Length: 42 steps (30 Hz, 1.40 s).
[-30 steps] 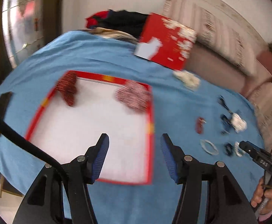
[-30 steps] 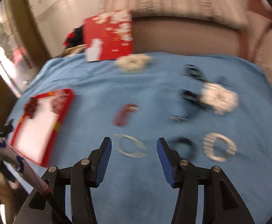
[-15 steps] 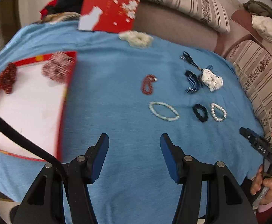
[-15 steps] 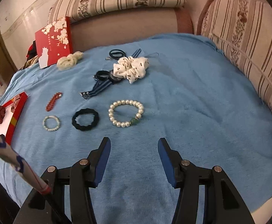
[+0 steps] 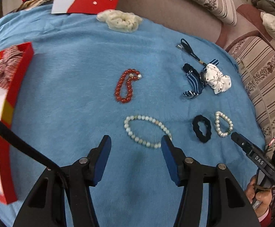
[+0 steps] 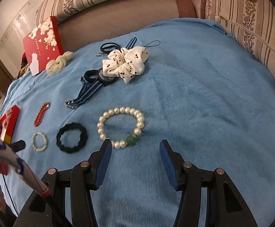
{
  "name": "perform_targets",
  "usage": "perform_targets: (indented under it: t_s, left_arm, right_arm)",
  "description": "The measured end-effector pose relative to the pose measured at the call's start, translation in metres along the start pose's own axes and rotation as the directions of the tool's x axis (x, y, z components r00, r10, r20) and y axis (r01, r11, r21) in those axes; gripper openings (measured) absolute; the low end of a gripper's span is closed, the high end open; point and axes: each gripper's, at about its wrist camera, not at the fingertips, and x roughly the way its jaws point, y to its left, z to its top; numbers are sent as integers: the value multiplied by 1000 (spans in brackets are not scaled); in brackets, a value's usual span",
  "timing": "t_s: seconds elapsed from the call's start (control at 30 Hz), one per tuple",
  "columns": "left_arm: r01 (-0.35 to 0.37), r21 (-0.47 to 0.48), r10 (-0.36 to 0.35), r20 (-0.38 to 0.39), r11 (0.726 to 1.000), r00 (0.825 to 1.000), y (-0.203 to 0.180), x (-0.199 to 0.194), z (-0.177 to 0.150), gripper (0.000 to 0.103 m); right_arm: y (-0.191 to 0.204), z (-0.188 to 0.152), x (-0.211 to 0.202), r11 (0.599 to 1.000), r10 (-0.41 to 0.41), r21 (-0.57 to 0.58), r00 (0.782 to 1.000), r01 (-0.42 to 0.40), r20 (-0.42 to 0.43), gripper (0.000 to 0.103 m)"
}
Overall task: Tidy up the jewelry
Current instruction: 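Grasp the pale bead bracelet with the left tool while the right grasps the pearl bracelet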
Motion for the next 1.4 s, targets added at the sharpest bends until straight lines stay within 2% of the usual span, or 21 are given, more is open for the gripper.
perform_targets:
  t_s: [0.1, 0.3, 0.37, 0.43, 0.5, 0.67, 0.83, 1.0, 1.2, 1.4]
  left_arm:
    - [24, 1, -24, -34, 1000, 999, -2, 17, 6, 38]
    - [32, 12, -32, -23, 999, 999, -6, 28, 10, 37]
    - [22, 18, -22, -15, 1000, 1000, -9, 31, 10, 35]
    - [-19, 45, 20, -9, 999, 1000, -14, 33, 10, 7]
    - [-19, 55, 20, -15, 998, 1000, -16, 33, 10, 5]
    - [3, 59, -3, 11, 998, 1000, -19, 9, 9, 5]
    - [35, 64, -40, 74, 997, 996, -20, -38, 5, 5]
    - [39, 55, -46, 134, 998, 990, -9, -85, 1, 5]
    - [-19, 30, 13, 181, 999, 983, 27, -129, -7, 5]
    - [-109, -43, 115, 198, 993, 973, 91, -157, -17, 5]
  right_arm:
    - [-2, 5, 10, 1000, 4, 13, 1000, -4, -8, 57]
    - [2, 15, 24, 1000, 4, 9, 1000, -4, -6, 57]
    - [5, 17, 28, 1000, -6, -2, 1000, 6, 0, 53]
    - [10, 17, 32, 999, -37, -23, 999, 37, -1, 24]
    - [13, 18, 34, 998, -52, -39, 999, 52, -1, 10]
    - [17, 22, 16, 999, -8, -32, 1000, 9, 28, 10]
    - [28, 23, -16, 998, 29, -51, 997, -25, 74, 10]
    - [47, 23, -44, 994, 64, -91, 993, -55, 104, 10]
    - [79, 16, -65, 983, 103, -162, 988, -84, 115, 10]
    - [127, 8, -76, 961, 150, -248, 983, -121, 102, 10]
